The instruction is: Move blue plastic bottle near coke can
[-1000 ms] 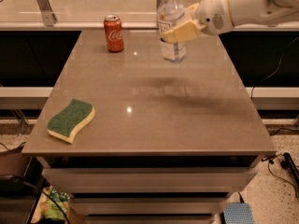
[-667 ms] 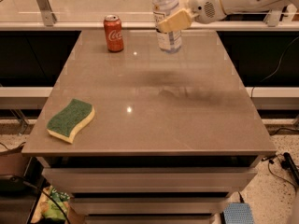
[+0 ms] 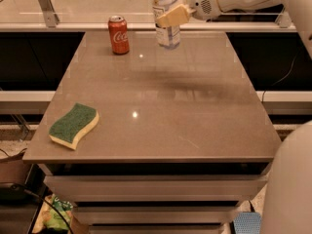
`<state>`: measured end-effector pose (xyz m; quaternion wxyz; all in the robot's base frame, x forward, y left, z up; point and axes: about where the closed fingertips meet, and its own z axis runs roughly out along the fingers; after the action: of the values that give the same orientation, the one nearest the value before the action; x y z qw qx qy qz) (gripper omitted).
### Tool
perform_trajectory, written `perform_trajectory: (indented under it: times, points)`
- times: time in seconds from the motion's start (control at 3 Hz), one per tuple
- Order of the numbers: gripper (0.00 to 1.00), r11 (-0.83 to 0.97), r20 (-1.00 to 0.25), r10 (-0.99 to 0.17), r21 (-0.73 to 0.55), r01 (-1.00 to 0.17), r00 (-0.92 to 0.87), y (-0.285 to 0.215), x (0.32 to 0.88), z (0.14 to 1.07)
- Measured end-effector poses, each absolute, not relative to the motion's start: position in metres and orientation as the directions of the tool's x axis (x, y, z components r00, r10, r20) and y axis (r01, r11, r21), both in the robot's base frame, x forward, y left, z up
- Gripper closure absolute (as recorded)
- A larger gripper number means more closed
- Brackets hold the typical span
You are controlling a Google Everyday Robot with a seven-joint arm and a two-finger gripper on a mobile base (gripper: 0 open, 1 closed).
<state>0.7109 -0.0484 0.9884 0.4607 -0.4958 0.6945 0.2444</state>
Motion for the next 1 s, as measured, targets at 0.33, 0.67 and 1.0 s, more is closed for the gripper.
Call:
perform_trajectory:
  times: [0.33,0.67,1.0]
  points:
    - [1.00,0.370,-0.905,-0.419,-0.092,-0.924,-0.078,-0.035,0.727,0.981]
    - [1.00,0.355,-0.917,-0.391,-0.070,-0.932,-0.080,-0.025,0.739,0.973]
    - [1.00,0.354,-0.917,-0.389,-0.063,-0.933,-0.086,-0.017,0.748,0.963]
